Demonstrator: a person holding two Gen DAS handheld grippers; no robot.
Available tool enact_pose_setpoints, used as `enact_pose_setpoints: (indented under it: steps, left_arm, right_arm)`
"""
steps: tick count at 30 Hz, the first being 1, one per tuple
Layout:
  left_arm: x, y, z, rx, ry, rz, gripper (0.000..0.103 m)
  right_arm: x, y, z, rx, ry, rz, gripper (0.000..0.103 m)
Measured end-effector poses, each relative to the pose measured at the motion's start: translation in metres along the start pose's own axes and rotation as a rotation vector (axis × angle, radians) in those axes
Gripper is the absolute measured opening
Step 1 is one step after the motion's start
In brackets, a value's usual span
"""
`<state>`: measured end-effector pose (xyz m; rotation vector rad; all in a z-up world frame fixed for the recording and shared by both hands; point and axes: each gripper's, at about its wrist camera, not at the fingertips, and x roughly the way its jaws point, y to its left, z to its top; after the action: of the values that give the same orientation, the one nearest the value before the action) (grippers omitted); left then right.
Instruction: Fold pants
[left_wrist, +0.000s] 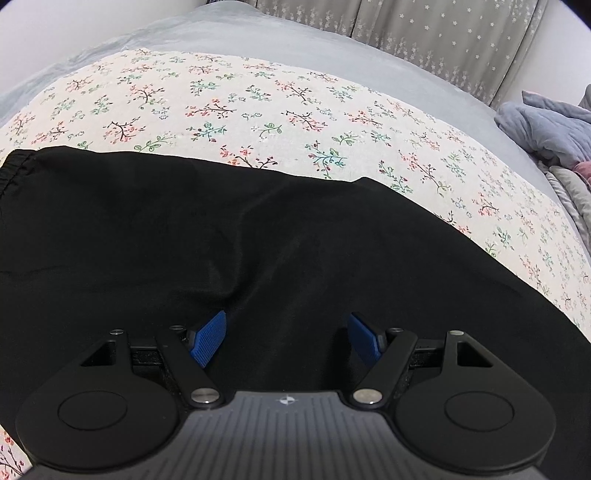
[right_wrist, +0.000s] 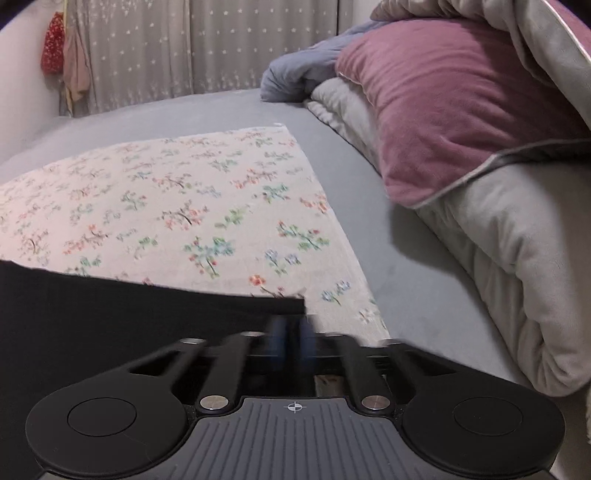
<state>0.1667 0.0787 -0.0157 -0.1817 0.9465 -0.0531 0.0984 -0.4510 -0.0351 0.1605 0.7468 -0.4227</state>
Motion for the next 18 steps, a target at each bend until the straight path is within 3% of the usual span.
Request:
enact_pose_setpoints:
  steps: [5,12,18]
  left_arm:
    - [0.000,0.005,0.001,-0.006,-0.003,-0.003,0.087]
    - [0.000,0.005,0.001,-0.005,-0.008,0.009,0.087]
    - [-0.002,0.007,0.002,-0.007,-0.015,0.019,0.087]
  right_arm:
    - [-0.009,0.015,0.016,-0.012,-0.097,-0.043,0.000]
    - [0.015,0.020,0.011,-0.037,-0.009,-0.129,0.000]
    - [0.010,0.016,0.013,0.003,0.002,-0.150,0.000]
